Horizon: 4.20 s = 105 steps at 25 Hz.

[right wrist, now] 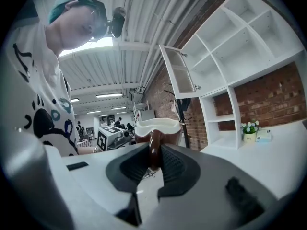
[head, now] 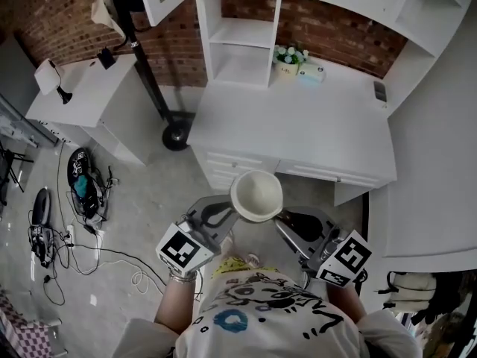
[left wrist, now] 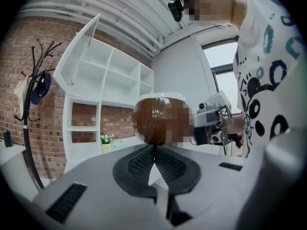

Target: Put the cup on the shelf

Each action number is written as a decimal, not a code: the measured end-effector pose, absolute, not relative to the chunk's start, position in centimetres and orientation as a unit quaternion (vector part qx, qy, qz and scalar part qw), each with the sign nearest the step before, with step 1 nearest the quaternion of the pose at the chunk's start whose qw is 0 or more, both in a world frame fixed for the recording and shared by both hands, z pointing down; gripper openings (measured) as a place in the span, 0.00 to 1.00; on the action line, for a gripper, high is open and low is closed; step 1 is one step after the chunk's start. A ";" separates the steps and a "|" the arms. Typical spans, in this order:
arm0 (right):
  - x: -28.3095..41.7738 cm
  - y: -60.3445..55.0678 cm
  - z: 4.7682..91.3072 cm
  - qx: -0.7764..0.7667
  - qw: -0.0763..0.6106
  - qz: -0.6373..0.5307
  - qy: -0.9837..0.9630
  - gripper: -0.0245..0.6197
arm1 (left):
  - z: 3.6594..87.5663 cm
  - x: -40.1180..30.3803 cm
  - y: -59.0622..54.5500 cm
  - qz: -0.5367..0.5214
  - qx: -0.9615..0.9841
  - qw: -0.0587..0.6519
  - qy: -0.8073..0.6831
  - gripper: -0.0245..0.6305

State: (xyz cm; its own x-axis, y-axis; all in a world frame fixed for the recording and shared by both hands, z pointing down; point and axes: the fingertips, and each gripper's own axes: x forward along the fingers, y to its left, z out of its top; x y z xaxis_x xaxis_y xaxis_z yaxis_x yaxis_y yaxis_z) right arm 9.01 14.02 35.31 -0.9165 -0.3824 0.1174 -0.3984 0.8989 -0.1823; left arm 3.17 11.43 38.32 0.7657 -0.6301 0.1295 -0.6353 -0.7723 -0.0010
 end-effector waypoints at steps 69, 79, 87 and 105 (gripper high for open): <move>1.1 -27.4 41.1 0.200 0.067 0.157 -0.965 0.13 | 44.5 -5.3 -28.8 0.066 0.918 0.087 -0.380 0.06; -0.6 -33.6 46.6 0.278 0.092 0.146 -0.945 0.13 | 50.4 -7.9 -35.1 0.073 0.909 0.144 -0.383 0.06; -1.5 -37.8 51.0 0.327 0.109 0.143 -0.928 0.13 | 54.2 -8.9 -39.3 0.083 0.914 0.163 -0.363 0.06; -2.6 -46.2 59.7 0.417 0.126 0.141 -0.889 0.13 | 60.2 -10.6 -45.1 0.097 0.891 0.192 -0.400 0.06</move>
State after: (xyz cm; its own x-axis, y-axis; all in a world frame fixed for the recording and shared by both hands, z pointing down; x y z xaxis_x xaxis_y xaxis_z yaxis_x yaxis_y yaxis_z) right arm -2.61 -46.21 59.69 -0.6209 -0.7057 0.3412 -0.7768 0.6125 -0.1466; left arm -10.59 -45.06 60.16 0.6610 -0.6754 0.3271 -0.7501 -0.6060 0.2647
